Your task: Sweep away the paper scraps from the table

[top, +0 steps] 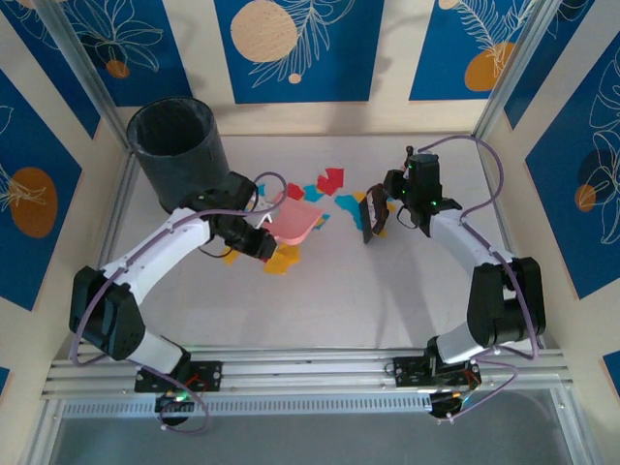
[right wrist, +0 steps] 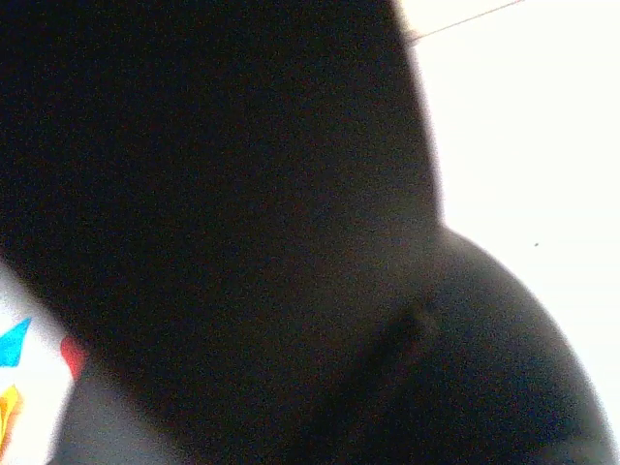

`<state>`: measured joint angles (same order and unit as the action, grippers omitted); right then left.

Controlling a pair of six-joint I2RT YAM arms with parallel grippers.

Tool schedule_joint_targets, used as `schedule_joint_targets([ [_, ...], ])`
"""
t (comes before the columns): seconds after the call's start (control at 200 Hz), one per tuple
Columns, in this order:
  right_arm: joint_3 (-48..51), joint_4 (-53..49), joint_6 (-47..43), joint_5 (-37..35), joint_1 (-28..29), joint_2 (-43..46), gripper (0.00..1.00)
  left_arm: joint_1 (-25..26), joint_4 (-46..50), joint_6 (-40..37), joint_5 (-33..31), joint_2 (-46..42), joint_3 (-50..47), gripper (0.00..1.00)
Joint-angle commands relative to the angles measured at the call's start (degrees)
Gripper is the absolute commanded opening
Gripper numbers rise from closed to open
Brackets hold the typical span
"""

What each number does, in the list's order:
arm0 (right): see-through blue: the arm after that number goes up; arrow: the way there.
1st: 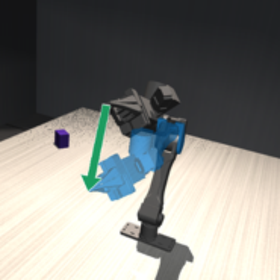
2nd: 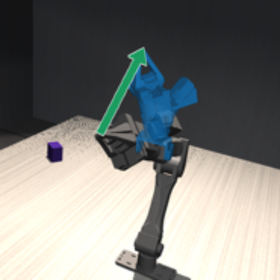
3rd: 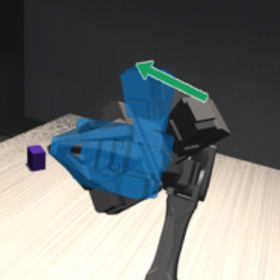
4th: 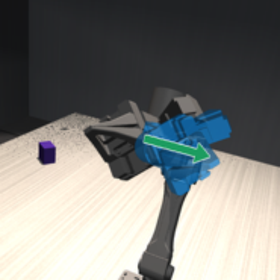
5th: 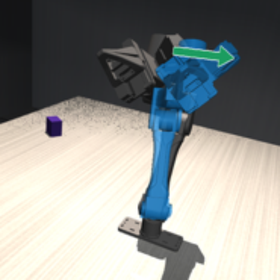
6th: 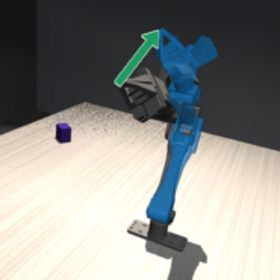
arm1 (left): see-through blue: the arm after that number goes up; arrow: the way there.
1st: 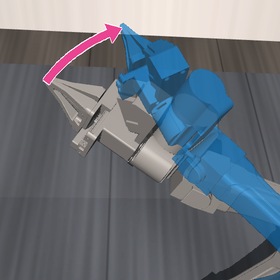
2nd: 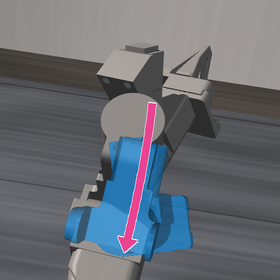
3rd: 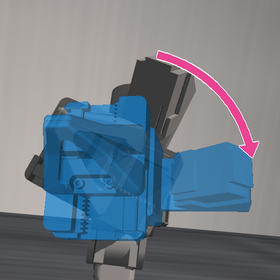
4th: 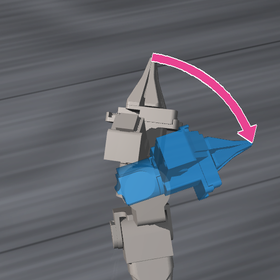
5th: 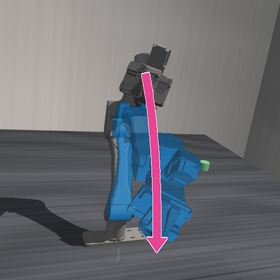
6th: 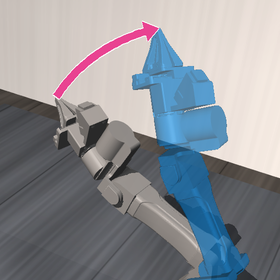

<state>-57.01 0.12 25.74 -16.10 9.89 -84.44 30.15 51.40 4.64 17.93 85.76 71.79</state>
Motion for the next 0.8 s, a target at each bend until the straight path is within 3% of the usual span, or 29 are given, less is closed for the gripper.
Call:
schedule_joint_targets([
  [0.0,2.66,4.86,-2.18,4.96,-0.16,4.65,0.00,1.56,2.18,-2.47,-0.97,1.19,2.63,0.00],
  [0.08,5.36,11.79,-2.12,10.45,-1.20,7.53,0.00,2.63,3.27,-3.27,-1.77,2.47,3.50,0.00],
  [0.205,5.73,14.21,-4.78,11.92,-1.54,10.47,0.00,4.74,4.81,-4.71,-3.32,4.61,4.79,0.00],
  [0.55,6.63,15.95,-19.56,-0.82,-2.32,11.96,0.00,9.38,9.73,-8.63,-6.66,13.40,11.10,0.00],
  [0.795,7.43,22.43,-27.08,-2.74,-6.57,8.56,0.00,11.97,13.49,-11.23,-6.51,21.32,18.01,0.00],
])
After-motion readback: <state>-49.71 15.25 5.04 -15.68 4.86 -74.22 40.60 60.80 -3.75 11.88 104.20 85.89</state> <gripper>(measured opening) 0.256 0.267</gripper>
